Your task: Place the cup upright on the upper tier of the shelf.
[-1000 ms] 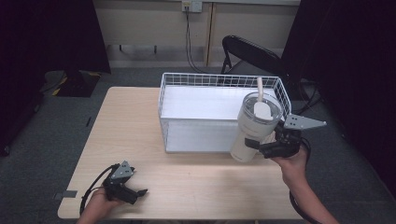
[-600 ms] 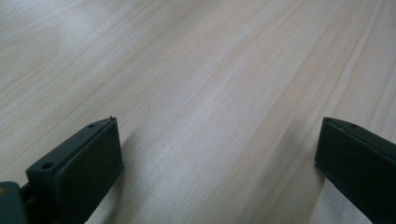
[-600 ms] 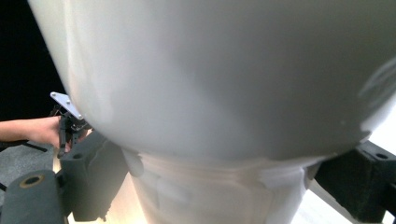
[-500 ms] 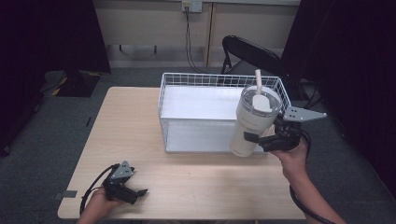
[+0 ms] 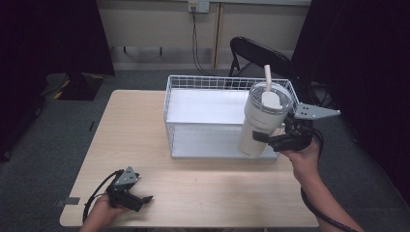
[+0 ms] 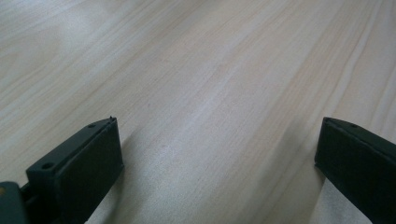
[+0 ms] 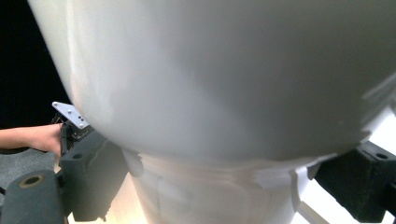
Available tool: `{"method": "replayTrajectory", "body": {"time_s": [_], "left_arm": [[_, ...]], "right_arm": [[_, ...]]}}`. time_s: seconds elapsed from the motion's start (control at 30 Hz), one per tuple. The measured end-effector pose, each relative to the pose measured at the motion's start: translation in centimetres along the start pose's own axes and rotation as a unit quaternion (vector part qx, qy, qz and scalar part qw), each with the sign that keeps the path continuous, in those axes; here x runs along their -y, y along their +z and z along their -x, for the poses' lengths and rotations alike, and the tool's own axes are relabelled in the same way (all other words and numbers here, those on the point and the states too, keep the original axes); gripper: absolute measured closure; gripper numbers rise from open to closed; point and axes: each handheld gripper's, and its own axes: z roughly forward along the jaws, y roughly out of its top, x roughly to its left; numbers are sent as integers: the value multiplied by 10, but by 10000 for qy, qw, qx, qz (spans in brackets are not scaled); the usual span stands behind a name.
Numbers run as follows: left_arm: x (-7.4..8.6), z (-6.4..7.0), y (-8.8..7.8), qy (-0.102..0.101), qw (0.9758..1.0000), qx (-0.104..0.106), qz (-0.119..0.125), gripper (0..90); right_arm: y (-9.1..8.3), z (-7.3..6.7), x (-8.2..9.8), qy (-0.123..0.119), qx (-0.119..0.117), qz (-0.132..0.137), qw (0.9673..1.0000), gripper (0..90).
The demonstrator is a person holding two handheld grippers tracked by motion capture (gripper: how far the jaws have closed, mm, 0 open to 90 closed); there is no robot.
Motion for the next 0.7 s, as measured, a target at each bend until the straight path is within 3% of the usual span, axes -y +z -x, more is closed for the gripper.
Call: {"method": "replayTrajectory", "body": {"time_s": [0.7], "left_arm": [[0, 0, 0, -1, 10000, -1, 0, 1]], "right_arm": [[1, 2, -28, 35, 0, 2, 10000, 104]]}}
